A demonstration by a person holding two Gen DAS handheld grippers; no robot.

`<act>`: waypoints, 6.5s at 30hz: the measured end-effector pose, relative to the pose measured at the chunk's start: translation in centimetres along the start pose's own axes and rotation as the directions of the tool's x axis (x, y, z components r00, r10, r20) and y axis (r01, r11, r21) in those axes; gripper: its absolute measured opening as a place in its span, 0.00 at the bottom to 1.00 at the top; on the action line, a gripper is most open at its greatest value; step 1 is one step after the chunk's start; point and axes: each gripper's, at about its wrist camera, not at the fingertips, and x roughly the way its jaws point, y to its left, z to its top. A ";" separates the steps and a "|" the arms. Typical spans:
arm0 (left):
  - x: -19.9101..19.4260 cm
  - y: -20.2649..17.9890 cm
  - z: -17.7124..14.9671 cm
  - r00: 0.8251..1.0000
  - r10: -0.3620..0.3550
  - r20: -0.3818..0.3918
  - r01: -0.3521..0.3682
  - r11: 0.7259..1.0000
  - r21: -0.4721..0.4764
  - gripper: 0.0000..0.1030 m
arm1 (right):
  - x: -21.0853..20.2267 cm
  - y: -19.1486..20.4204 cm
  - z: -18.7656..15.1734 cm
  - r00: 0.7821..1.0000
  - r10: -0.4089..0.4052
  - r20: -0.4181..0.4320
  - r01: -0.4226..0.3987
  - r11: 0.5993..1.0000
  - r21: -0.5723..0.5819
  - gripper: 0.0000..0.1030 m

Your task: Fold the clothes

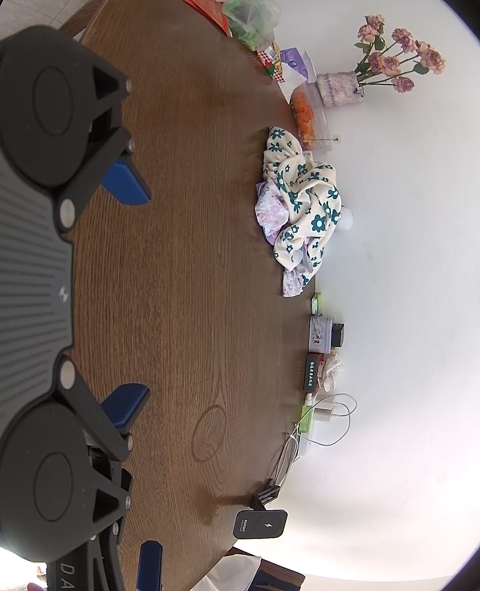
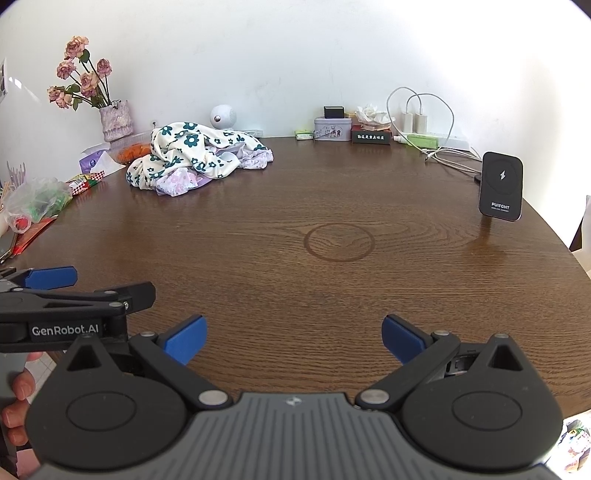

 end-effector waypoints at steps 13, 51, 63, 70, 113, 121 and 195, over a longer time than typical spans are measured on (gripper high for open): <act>1.2 0.4 1.3 1.000 0.008 0.023 -0.008 1.000 0.015 1.00 | 1.3 0.4 1.9 1.000 0.025 0.013 -0.024 0.998 -0.052 1.00; 17.0 9.5 17.8 0.981 0.193 0.031 -0.192 0.981 -0.026 1.00 | 21.5 4.5 20.5 0.993 0.119 -0.006 -0.115 0.944 -0.308 1.00; 25.4 13.0 23.2 0.959 0.285 0.002 -0.285 0.958 -0.016 1.00 | 33.2 7.6 27.5 0.968 0.244 -0.049 -0.244 0.887 -0.392 1.00; 28.0 15.0 24.7 0.958 0.287 -0.010 -0.287 0.957 -0.032 1.00 | 38.8 10.0 29.2 0.966 0.245 -0.078 -0.252 0.846 -0.470 1.00; 18.6 14.6 32.6 0.981 0.040 0.190 -0.053 0.997 0.062 0.13 | 27.3 11.2 36.7 0.935 0.325 0.138 -0.190 0.792 -0.580 0.07; 10.4 8.3 35.2 0.982 -0.109 0.157 0.061 0.957 0.285 0.12 | 16.7 6.1 39.0 0.964 0.241 0.113 -0.146 0.833 -0.534 0.07; 15.0 4.6 10.9 0.808 -0.426 -0.406 0.523 0.837 0.162 0.11 | 10.3 -17.9 14.2 0.941 0.125 -0.316 -0.136 0.991 -0.014 0.10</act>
